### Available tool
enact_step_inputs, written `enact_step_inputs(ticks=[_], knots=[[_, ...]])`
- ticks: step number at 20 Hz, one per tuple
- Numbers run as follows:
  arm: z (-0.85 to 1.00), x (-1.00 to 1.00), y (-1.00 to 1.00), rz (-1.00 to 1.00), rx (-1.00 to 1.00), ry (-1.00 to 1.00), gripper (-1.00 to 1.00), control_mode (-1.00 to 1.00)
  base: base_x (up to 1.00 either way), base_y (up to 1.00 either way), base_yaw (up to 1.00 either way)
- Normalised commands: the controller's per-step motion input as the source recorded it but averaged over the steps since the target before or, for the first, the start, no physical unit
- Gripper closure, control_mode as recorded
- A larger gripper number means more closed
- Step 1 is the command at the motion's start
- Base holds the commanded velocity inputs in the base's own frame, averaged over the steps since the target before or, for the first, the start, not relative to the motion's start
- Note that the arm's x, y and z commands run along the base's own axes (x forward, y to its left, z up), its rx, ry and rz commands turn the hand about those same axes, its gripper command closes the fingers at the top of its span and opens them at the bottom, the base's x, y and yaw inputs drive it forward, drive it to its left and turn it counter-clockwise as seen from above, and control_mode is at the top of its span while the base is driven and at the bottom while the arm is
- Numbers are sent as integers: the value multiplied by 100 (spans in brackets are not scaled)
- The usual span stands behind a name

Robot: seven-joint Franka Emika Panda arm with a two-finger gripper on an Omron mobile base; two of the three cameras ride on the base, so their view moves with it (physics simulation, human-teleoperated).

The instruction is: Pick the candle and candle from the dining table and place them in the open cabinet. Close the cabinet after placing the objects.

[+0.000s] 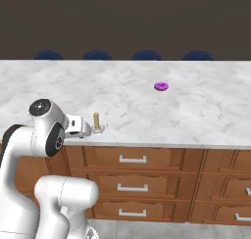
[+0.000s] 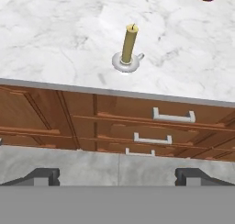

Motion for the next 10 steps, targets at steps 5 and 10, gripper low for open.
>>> enact_step_inputs(ticks=[5,10], knots=[[-1,1,1,0,0,0,-100,-100,4,5,0],[0,9,0,1,3,0,-100,-100,0,0,0]])
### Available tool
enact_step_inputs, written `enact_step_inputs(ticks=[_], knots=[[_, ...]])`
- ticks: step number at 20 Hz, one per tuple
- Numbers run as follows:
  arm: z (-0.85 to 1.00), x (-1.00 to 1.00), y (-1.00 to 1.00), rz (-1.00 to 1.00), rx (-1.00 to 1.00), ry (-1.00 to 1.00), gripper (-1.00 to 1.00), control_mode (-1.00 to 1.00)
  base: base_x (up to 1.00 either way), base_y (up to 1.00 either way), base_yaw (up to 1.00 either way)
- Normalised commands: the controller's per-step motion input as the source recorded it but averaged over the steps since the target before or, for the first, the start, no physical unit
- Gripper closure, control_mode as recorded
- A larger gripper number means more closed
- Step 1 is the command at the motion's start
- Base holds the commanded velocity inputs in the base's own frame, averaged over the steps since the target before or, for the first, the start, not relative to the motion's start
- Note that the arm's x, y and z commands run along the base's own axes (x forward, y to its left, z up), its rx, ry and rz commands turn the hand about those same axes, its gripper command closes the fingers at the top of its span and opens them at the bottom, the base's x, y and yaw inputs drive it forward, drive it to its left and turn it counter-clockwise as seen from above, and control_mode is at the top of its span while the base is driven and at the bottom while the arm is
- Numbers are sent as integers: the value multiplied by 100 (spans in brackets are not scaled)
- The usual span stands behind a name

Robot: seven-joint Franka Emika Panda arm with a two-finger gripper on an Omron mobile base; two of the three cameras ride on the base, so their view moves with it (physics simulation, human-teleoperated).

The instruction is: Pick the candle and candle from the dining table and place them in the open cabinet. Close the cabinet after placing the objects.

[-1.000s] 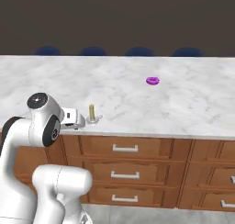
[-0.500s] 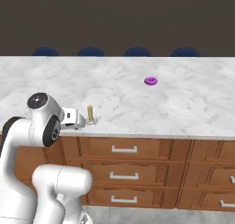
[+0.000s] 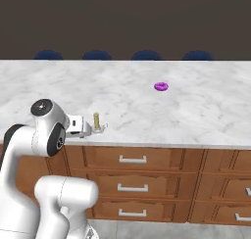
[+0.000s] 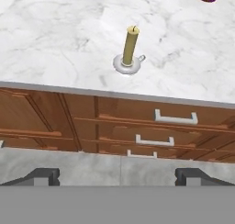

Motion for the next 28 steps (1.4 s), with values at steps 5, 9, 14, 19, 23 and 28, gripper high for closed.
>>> enact_step_inputs(ticks=[5,9,14,19,23,28], knots=[[-3,35,0,0,11,0,-100,-100,0,0,0],[-19,41,0,0,1,0,-100,-100,0,0,0],[-33,45,11,0,0,0,-100,-100,0,0,0],[-24,42,11,0,0,0,-100,-100,0,0,0],[-9,38,2,0,0,0,-100,-100,0,0,0],[-1,38,0,-5,0,0,-100,-100,0,0,0]])
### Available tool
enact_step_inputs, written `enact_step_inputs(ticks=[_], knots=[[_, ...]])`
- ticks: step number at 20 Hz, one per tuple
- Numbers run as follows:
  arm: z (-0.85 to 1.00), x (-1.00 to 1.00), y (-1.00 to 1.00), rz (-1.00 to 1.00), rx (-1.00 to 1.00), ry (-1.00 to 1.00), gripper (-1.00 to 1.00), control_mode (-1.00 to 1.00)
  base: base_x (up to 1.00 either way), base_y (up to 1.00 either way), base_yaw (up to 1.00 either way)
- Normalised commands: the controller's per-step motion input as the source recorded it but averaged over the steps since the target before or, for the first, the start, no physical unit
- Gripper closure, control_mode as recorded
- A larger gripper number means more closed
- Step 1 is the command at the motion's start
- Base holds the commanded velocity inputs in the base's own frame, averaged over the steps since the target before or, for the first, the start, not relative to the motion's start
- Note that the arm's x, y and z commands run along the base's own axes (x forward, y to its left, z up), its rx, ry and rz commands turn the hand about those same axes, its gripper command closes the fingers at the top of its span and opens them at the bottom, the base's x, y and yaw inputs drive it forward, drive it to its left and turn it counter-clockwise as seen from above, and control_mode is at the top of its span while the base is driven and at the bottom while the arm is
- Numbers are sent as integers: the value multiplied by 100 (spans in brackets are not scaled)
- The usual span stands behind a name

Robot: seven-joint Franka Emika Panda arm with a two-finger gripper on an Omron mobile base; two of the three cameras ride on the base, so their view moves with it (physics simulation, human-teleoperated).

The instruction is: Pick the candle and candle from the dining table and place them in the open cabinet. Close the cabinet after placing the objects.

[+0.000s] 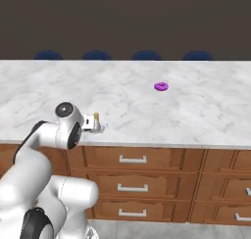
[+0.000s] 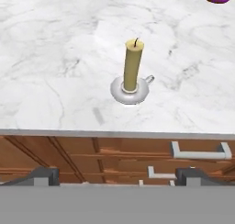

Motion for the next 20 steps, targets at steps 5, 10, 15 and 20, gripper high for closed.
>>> enact_step_inputs(ticks=[5,10,15,20], knots=[[-12,42,0,-5,0,0,-100,-100,0,0,0],[-21,37,0,-4,0,0,-100,-100,0,0,0],[-30,31,0,-3,0,0,-100,-100,0,0,0],[-23,27,0,-2,0,0,-100,-100,0,0,0]])
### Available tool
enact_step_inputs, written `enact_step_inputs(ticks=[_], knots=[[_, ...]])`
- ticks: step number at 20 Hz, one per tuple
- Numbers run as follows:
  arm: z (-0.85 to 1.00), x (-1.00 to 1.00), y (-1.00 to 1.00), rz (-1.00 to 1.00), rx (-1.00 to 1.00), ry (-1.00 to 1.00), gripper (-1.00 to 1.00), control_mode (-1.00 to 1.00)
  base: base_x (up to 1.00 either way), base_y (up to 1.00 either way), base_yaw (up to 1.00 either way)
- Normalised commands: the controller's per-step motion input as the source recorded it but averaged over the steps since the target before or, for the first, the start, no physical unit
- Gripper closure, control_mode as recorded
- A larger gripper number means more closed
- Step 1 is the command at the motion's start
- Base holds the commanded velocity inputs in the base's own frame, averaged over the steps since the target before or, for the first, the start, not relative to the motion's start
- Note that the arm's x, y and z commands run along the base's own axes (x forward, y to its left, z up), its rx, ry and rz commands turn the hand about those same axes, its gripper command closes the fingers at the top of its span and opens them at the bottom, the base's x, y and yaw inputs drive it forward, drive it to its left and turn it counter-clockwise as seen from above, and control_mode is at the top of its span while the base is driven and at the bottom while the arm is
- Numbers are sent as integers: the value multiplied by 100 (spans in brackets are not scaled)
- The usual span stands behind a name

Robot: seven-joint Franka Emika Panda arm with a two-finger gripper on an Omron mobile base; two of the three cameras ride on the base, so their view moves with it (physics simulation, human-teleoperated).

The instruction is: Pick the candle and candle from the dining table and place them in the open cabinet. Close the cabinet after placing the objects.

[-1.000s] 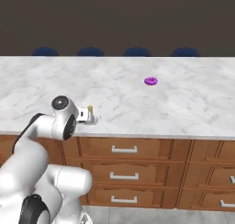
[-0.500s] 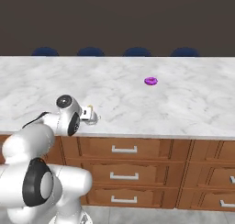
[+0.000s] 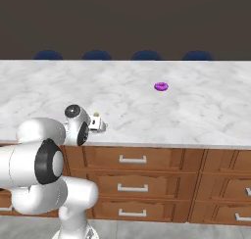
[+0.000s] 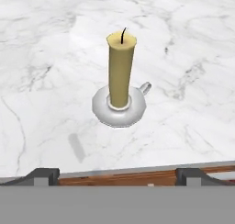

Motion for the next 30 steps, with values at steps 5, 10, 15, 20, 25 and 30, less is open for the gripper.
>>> enact_step_inputs(ticks=[5,10,15,20,25,30], knots=[[-7,16,0,0,1,0,-100,-100,0,0,0],[-2,23,0,0,3,0,-100,-100,0,0,0],[0,18,0,0,3,0,-100,-100,0,0,0],[-1,17,0,0,0,0,-100,-100,0,0,0],[-1,18,0,0,0,0,-100,-100,0,0,0],[0,13,0,0,0,0,-100,-100,0,0,0]])
